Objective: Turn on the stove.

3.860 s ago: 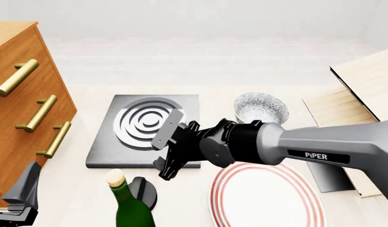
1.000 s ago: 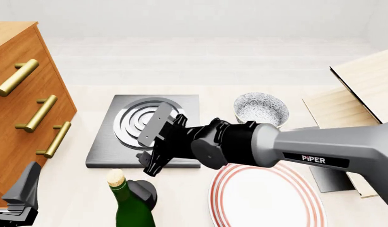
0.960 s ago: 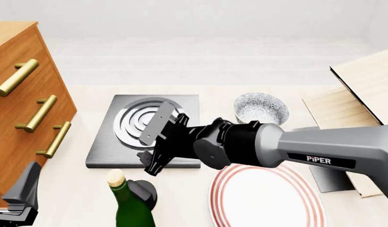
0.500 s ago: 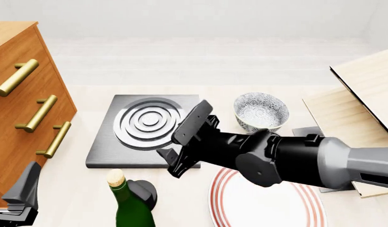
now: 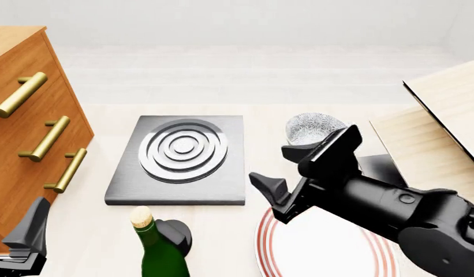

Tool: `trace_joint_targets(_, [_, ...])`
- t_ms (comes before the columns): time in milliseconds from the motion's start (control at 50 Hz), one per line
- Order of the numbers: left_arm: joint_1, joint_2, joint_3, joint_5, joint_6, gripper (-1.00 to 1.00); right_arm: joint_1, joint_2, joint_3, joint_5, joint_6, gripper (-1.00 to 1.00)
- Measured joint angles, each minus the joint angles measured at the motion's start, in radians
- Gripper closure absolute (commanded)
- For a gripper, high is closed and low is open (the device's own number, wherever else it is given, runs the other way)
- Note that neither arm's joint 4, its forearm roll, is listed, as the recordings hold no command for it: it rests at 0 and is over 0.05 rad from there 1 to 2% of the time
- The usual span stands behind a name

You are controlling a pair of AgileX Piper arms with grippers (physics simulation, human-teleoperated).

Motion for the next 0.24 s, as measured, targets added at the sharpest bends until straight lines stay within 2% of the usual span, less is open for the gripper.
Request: trace_joint_targets(240, [0.0,0.0,0.0,0.0,0.0,-1.0,-0.057,-0.206,0.107,0.056,0.049,-1.0])
